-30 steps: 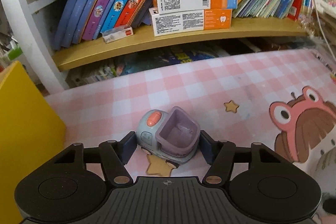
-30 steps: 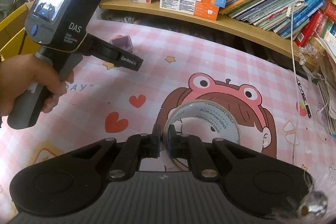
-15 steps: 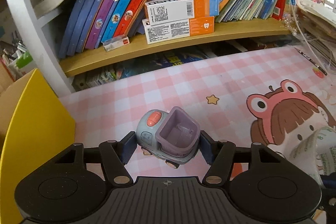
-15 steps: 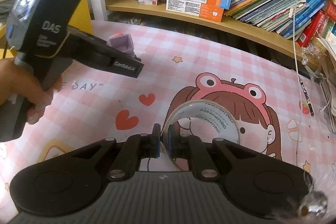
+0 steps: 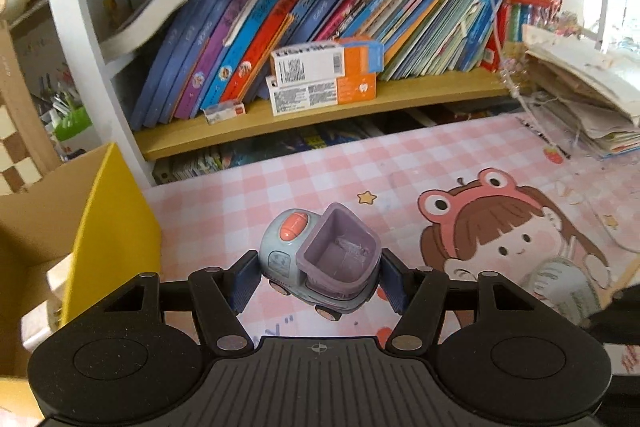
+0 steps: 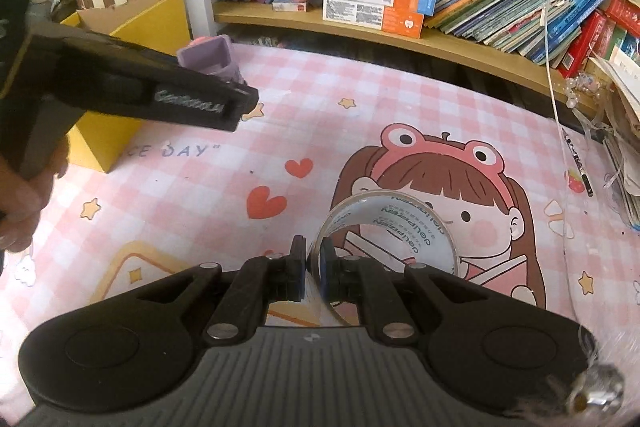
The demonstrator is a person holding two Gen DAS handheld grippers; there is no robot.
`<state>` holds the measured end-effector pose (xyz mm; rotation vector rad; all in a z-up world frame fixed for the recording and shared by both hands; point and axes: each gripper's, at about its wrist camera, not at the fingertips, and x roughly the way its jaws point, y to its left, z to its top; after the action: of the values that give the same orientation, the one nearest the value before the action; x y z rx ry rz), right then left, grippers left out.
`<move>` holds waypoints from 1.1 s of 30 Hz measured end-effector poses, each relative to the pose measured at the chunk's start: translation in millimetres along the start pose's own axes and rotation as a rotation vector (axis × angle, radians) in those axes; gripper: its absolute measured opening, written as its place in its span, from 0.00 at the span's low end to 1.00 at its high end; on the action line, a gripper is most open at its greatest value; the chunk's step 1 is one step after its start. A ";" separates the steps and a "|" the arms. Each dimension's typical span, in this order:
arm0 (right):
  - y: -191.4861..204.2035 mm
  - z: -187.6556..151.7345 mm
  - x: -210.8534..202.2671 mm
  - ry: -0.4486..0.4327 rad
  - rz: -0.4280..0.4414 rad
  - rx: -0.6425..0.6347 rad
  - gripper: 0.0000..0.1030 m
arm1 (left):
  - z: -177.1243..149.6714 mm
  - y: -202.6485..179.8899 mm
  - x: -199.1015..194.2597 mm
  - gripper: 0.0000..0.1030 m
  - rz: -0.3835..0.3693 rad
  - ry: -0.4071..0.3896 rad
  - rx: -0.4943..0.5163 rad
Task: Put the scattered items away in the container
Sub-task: 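Carry the tape roll and toy car over the yellow box with both grippers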
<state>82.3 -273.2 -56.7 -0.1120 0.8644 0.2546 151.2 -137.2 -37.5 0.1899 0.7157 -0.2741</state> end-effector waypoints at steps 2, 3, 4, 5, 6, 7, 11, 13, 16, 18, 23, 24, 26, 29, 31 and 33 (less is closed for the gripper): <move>2.9 -0.5 -3.9 -0.009 0.002 0.002 0.07 | -1.4 2.2 -10.1 0.61 -0.009 -0.009 -0.019; 4.4 -0.8 -5.4 -0.012 0.005 0.003 0.07 | -1.5 3.1 -14.9 0.61 -0.012 -0.016 -0.025; 5.9 -1.1 -6.8 -0.015 0.007 0.005 0.07 | -1.4 3.8 -19.6 0.61 -0.014 -0.024 -0.030; 7.8 -1.5 -8.4 -0.018 0.010 0.005 0.07 | -1.0 4.8 -24.3 0.61 -0.015 -0.032 -0.033; 9.6 -2.0 -9.9 -0.020 0.013 0.005 0.07 | -0.6 6.1 -29.2 0.61 -0.017 -0.041 -0.036; 11.7 -2.4 -11.0 -0.021 0.017 0.005 0.07 | -0.3 7.3 -33.5 0.61 -0.019 -0.048 -0.038; 21.5 -3.4 -14.8 -0.024 0.032 -0.003 0.07 | -2.7 12.0 -50.8 0.61 -0.017 -0.074 -0.033; 25.5 -3.3 -16.1 -0.026 0.038 -0.009 0.07 | -6.6 14.5 -59.2 0.61 -0.006 -0.085 -0.018; 30.4 -1.9 -18.1 -0.031 0.043 -0.016 0.07 | -13.7 19.3 -69.2 0.61 0.010 -0.091 -0.001; 33.8 -1.1 -19.1 -0.033 0.046 -0.020 0.07 | -18.4 22.8 -75.9 0.61 0.019 -0.096 0.009; 43.6 2.4 -20.9 -0.036 0.057 -0.029 0.07 | -29.1 34.8 -93.9 0.61 0.037 -0.108 0.027; 46.5 3.1 -21.4 -0.038 0.059 -0.032 0.07 | -31.3 37.8 -97.2 0.61 0.040 -0.108 0.027; 51.7 4.6 -22.3 -0.040 0.063 -0.037 0.07 | -35.3 45.1 -102.7 0.61 0.046 -0.106 0.023; 60.5 7.1 -23.6 -0.043 0.069 -0.043 0.07 | -40.8 57.0 -109.7 0.61 0.054 -0.102 0.011; 66.4 9.0 -24.0 -0.044 0.071 -0.046 0.07 | -43.2 64.5 -113.9 0.61 0.054 -0.100 0.002; 72.5 10.9 -23.3 -0.043 0.072 -0.047 0.07 | -44.5 70.2 -117.8 0.61 0.052 -0.101 0.000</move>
<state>56.6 -205.2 -31.5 -0.1189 0.8205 0.3436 60.6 -37.5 13.8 0.1931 0.6101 -0.2322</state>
